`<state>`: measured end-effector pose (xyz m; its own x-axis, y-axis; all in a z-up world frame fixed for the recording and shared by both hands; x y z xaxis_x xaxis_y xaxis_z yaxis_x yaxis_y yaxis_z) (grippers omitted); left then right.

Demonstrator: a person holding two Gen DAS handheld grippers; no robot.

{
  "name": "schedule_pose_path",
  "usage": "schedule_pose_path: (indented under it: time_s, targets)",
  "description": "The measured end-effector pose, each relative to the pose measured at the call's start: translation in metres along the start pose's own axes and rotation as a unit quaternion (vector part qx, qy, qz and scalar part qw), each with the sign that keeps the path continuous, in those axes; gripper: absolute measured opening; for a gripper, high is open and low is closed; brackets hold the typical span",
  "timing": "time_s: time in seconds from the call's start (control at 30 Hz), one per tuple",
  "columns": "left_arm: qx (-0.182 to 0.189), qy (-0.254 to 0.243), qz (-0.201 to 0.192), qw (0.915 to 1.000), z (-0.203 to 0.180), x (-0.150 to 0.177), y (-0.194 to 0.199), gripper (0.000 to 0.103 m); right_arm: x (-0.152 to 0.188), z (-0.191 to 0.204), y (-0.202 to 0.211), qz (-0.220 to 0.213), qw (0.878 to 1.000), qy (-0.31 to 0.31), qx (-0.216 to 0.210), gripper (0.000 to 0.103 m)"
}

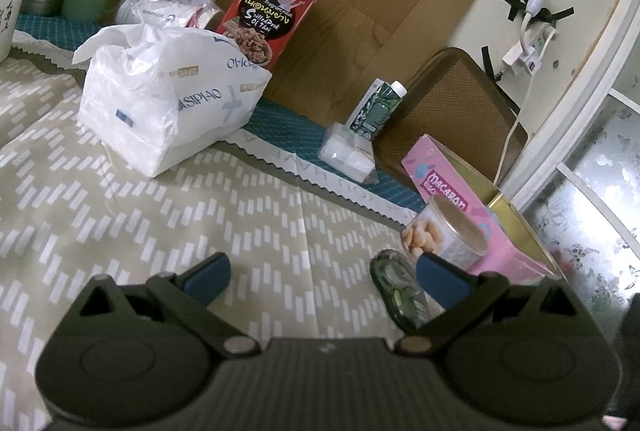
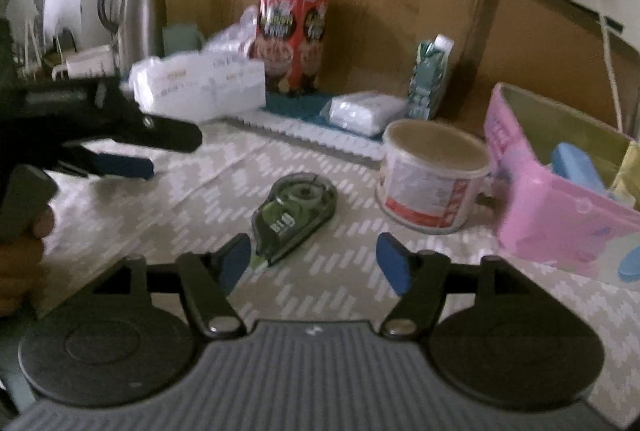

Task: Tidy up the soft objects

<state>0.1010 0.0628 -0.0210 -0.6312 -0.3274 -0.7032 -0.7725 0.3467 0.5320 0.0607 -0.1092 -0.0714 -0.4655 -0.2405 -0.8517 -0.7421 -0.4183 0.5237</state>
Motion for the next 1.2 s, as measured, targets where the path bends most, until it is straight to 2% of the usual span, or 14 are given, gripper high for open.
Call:
schedule_pose_path:
  time_s: [0.07, 0.13, 0.3, 0.4, 0.53, 0.6, 0.63, 0.67, 0.73, 0.77, 0.87, 0.97, 1.1, 1.2]
  targets:
    - [0.003, -0.002, 0.002, 1.0, -0.001, 0.0, 0.0, 0.103, 0.0, 0.001, -0.005, -0.006, 1.0, -0.015, -0.023, 0.057]
    - [0.012, -0.005, 0.007, 0.9999, -0.003, 0.001, -0.001, 0.102, -0.001, 0.008, -0.006, -0.007, 0.999, -0.007, -0.032, 0.033]
    - [0.044, -0.025, 0.028, 0.9983, -0.012, 0.005, -0.004, 0.099, 0.006, 0.014, 0.005, -0.012, 0.999, -0.013, -0.039, 0.032]
    - [0.079, -0.036, 0.057, 0.9946, -0.02, 0.011, -0.003, 0.087, 0.011, 0.013, 0.013, -0.018, 0.998, -0.044, -0.051, 0.033]
    - [0.12, -0.007, 0.109, 0.9868, -0.036, 0.025, -0.008, 0.085, 0.017, 0.009, 0.022, -0.026, 0.992, -0.09, -0.084, 0.032]
    - [0.127, -0.006, 0.127, 0.9837, -0.048, 0.029, -0.013, 0.075, 0.019, 0.009, 0.026, -0.029, 0.989, -0.104, -0.098, 0.032]
    - [0.134, -0.007, 0.14, 0.981, -0.053, 0.031, -0.016, 0.059, 0.02, 0.009, 0.028, -0.032, 0.988, -0.109, -0.104, 0.032]
    - [0.139, -0.008, 0.155, 0.9781, -0.059, 0.034, -0.02, 0.048, 0.02, 0.009, 0.031, -0.038, 0.987, -0.112, -0.109, 0.032]
    - [0.133, -0.017, 0.169, 0.9764, -0.071, 0.041, -0.028, 0.038, 0.02, 0.008, 0.038, -0.053, 0.985, -0.115, -0.113, 0.032]
    - [0.133, -0.022, 0.166, 0.9769, -0.077, 0.041, -0.028, 0.036, 0.02, 0.006, 0.041, -0.063, 0.985, -0.117, -0.113, 0.032]
    - [0.142, -0.059, 0.151, 0.9764, -0.105, 0.034, -0.022, 0.036, 0.022, -0.004, 0.056, -0.096, 0.983, -0.119, -0.102, 0.032]
    - [0.158, -0.112, 0.133, 0.9721, -0.147, 0.021, -0.02, 0.036, 0.018, -0.016, 0.076, -0.14, 0.982, -0.103, -0.069, 0.031]
    - [0.172, -0.179, 0.12, 0.9613, -0.211, 0.009, -0.038, 0.036, 0.008, -0.051, 0.099, -0.191, 0.976, -0.104, -0.011, 0.031]
    - [0.186, -0.201, 0.127, 0.9534, -0.255, 0.005, -0.064, 0.036, 0.003, -0.088, 0.111, -0.212, 0.969, -0.124, 0.027, 0.031]
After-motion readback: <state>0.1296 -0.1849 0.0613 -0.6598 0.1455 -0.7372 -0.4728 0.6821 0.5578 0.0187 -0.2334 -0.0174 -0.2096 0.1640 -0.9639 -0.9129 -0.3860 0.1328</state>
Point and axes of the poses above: each gripper's, at about its wrist camera, not at the fingertips, and y roughly against the way its jaws point, z to its left, x to its underside, the point moved 6 cm from there along -y, roughly the way its jaws point, and after that the axes turned 8 degrees about -x, right-handed, at the moved point
